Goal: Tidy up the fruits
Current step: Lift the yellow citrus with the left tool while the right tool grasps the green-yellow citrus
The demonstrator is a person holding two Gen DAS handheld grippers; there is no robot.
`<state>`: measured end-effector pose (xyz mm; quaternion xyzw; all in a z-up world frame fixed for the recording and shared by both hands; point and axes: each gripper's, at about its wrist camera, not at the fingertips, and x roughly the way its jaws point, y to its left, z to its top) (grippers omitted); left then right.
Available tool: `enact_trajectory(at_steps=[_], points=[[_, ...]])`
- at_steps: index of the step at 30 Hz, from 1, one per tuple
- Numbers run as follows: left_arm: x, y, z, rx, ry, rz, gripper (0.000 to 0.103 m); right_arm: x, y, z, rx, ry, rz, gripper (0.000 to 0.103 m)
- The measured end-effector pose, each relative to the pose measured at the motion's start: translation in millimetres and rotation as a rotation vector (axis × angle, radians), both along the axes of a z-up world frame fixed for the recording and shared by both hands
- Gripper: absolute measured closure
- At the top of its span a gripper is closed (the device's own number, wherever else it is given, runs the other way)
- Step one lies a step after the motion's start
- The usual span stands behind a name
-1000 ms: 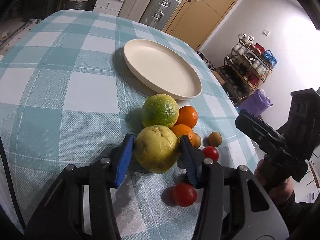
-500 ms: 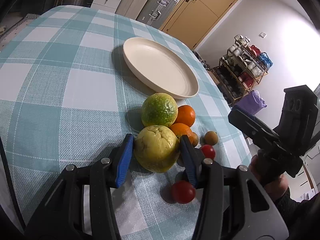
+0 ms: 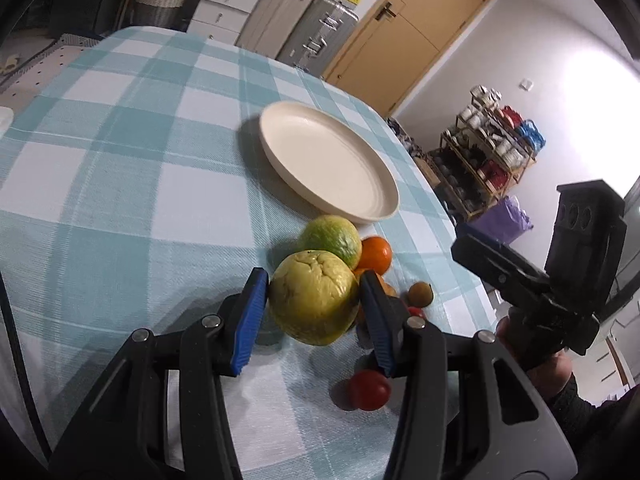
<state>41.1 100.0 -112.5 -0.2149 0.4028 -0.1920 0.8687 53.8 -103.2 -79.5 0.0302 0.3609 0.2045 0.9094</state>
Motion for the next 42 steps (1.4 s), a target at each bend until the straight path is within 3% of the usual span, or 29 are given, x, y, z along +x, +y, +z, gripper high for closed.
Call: enact_trajectory(at_steps=[10, 24, 36, 40, 42], points=[[-5, 46, 18, -0.002, -0.035, 0.113, 0.058, 16, 33, -2, 0.004, 0.073, 0.150, 0.000], [-13, 65, 8, -0.026, -0.010, 0.155, 0.058, 31, 96, -21, -0.235, 0.116, 0.222, 0.000], [-19, 79, 0, -0.051, -0.002, 0.206, 0.058, 35, 117, -32, -0.364, 0.104, 0.238, 0.003], [-21, 82, 0, -0.052, -0.006, 0.209, 0.058, 36, 124, -38, -0.424, 0.111, 0.244, 0.019], [-21, 83, 0, -0.055, -0.006, 0.211, 0.058, 38, 125, -41, -0.436, 0.122, 0.240, 0.022]])
